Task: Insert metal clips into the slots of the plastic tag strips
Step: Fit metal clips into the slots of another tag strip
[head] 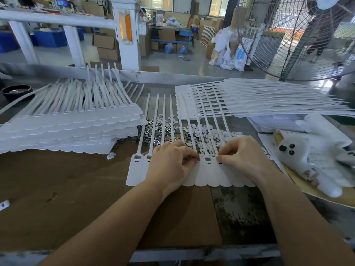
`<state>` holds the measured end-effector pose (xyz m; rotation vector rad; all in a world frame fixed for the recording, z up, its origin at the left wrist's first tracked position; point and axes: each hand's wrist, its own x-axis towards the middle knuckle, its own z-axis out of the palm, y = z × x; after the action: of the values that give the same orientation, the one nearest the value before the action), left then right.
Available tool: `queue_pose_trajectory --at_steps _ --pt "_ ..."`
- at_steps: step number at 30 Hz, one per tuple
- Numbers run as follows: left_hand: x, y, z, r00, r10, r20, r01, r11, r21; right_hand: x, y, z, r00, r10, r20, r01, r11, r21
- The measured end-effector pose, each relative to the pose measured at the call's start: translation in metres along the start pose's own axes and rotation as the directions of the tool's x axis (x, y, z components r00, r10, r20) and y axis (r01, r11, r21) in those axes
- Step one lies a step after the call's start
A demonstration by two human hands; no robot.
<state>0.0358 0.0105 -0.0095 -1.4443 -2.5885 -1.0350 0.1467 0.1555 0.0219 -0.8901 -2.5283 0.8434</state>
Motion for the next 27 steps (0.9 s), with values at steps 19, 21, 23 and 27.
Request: queue_pose_trajectory --at_steps 19,21,23,27 --pt "0.003 -0.003 -0.001 0.982 -0.112 -0.149 0.096 0.989 -0.114 -0.005 -0.009 0.046 0.941 -0.197 -0.275 0.142 0.968 -0.209" --pt "0.006 -0.005 -0.005 0.977 -0.141 -0.161 0.127 0.987 -0.095 -0.006 -0.007 0.047 0.935 -0.214 -0.282 0.157 0.965 -0.211" --pt "0.013 -0.011 -0.013 0.969 -0.175 -0.175 0.169 0.984 -0.050 -0.006 -0.006 0.048 0.934 -0.220 -0.282 0.164 0.964 -0.207" --pt "0.026 -0.029 -0.029 0.959 -0.247 -0.136 0.266 0.953 0.143 -0.006 -0.005 0.049 0.931 -0.233 -0.282 0.171 0.959 -0.227"
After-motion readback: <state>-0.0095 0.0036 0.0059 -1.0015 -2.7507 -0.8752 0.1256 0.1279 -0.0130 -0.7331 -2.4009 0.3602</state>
